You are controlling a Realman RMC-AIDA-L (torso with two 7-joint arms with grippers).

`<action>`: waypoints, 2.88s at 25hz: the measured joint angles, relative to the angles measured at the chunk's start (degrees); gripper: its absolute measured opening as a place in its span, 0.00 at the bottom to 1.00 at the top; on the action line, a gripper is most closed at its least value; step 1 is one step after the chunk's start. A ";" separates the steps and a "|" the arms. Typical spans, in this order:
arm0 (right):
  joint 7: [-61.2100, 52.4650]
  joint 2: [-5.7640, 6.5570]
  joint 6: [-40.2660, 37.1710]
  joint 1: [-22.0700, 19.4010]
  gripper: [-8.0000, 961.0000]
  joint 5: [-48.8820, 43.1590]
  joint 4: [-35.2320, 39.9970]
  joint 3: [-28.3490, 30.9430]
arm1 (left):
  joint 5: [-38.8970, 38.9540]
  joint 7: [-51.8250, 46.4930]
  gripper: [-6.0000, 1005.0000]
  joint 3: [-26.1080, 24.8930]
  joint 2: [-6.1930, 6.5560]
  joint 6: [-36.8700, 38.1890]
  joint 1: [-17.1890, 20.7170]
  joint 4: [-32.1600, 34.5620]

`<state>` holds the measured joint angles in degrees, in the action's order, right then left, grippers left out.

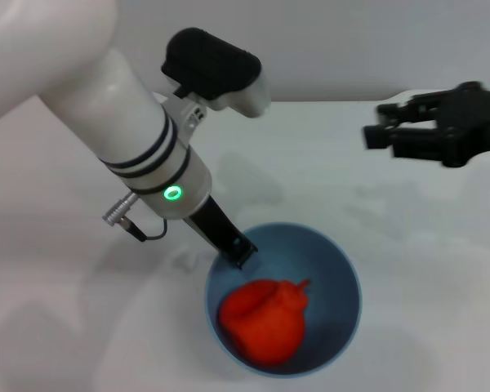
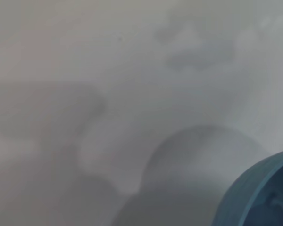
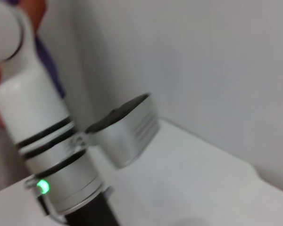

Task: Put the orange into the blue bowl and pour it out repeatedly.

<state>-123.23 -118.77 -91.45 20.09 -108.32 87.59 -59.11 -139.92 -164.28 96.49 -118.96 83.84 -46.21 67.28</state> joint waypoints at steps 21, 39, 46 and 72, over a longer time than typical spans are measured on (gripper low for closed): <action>5.96 -0.05 2.11 -7.48 0.40 6.27 -4.01 3.91 | -0.08 0.04 0.05 4.72 0.00 -5.12 -2.86 -6.66; 7.30 0.17 2.32 -4.85 0.40 8.46 -14.58 13.18 | -0.88 7.56 0.72 -16.28 0.83 -11.78 4.38 3.63; 15.72 0.47 -2.27 -4.31 0.40 24.64 -28.00 25.23 | 31.97 29.71 0.80 -37.69 1.12 -16.70 16.21 3.26; 86.53 -0.21 3.67 -4.18 0.40 49.61 -72.63 49.34 | 90.21 132.63 0.79 -57.48 0.05 -5.50 29.42 -41.49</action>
<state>-36.70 -118.99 -87.78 15.91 -58.70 14.96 -9.77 -49.71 -31.65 39.01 -118.91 78.34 -16.79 25.80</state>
